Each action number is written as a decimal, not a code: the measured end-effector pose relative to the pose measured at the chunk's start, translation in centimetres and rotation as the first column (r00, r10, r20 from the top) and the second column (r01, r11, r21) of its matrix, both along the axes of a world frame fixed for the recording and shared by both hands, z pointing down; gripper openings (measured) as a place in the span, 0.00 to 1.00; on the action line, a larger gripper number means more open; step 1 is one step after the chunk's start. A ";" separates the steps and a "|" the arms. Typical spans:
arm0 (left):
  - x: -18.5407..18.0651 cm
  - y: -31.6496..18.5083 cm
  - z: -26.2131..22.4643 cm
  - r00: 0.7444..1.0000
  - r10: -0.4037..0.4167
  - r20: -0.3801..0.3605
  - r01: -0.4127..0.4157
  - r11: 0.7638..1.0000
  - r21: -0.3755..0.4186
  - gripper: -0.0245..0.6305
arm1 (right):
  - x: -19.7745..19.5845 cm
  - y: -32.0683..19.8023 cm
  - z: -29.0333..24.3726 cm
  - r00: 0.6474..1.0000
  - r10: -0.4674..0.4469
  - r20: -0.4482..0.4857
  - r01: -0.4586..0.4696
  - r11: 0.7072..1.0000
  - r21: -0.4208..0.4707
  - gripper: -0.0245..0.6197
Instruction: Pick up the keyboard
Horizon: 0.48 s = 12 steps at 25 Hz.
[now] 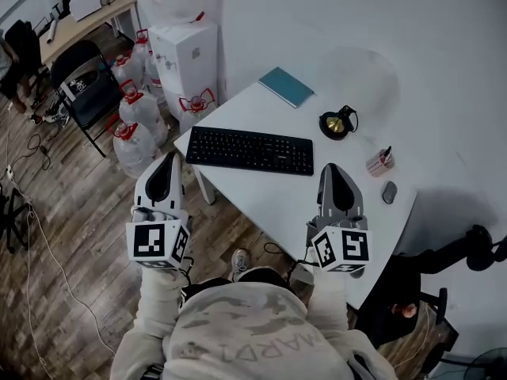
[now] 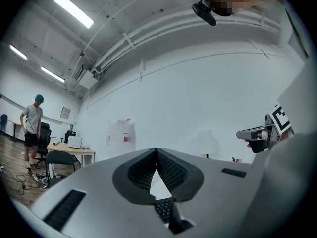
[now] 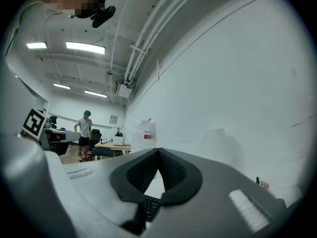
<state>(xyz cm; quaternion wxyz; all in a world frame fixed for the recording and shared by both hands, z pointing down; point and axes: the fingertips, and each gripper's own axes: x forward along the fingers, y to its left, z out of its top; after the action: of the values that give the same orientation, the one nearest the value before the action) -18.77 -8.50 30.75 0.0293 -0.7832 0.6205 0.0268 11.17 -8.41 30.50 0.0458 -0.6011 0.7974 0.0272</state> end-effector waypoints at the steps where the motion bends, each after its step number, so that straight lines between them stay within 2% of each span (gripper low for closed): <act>1: 0.3 -0.8 0.0 1.000 -0.002 0.000 0.002 1.000 0.002 0.05 | 0.4 -0.8 0.0 1.000 0.000 0.001 0.000 1.000 0.001 0.05; 12: 2.5 -6.8 0.8 0.999 -0.031 0.015 0.031 1.000 -0.006 0.05 | 3.1 -7.8 1.6 0.999 -0.021 0.024 0.022 0.999 -0.040 0.05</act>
<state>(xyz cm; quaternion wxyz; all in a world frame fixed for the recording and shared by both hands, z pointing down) -16.26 -15.25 31.55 0.0320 -0.7739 0.6322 0.0186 14.31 -16.21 32.06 0.0434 -0.5935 0.8036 0.0035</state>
